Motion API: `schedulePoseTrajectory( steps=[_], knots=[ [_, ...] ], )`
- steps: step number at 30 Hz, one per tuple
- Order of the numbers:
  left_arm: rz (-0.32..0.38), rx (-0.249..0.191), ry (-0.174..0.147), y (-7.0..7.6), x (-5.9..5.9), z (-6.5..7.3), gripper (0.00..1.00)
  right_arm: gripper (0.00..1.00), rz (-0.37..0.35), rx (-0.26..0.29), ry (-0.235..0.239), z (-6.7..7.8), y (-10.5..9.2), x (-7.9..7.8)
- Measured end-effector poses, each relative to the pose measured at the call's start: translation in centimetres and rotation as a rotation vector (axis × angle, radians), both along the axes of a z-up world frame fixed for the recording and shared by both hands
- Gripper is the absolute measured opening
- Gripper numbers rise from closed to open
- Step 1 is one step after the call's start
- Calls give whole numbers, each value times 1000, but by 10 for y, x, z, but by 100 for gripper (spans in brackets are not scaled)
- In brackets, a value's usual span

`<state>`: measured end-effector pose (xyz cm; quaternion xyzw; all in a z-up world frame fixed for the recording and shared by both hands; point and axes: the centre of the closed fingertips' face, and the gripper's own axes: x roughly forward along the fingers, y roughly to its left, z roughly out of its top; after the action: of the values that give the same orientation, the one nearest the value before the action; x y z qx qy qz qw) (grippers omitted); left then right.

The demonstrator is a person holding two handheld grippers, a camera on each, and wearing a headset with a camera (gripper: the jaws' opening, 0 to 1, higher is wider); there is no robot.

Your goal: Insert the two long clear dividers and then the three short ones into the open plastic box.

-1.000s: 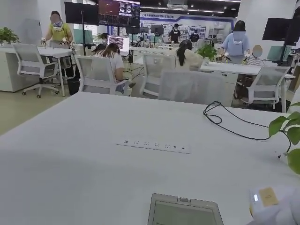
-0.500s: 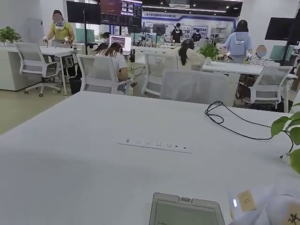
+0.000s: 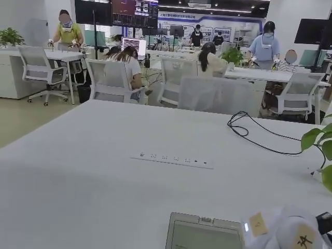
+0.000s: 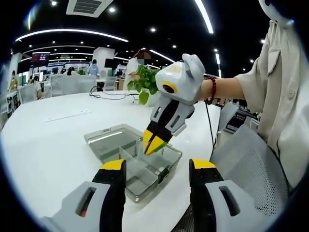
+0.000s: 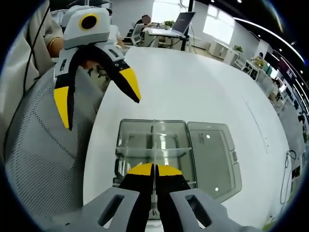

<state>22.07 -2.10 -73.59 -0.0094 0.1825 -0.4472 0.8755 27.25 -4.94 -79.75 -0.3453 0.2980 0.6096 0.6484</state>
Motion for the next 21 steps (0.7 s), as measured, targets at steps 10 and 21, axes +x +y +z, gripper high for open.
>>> schedulePoseTrajectory(
  steps=[10, 21],
  knots=[
    [2, 8, -7, 2, 0, -1, 52, 2, 11, -65, 8, -15, 1, -1],
    [-6, 4, -10, 0, -1, 0, 55, 2, 21, -136, 12, -24, 1, 0]
  ],
)
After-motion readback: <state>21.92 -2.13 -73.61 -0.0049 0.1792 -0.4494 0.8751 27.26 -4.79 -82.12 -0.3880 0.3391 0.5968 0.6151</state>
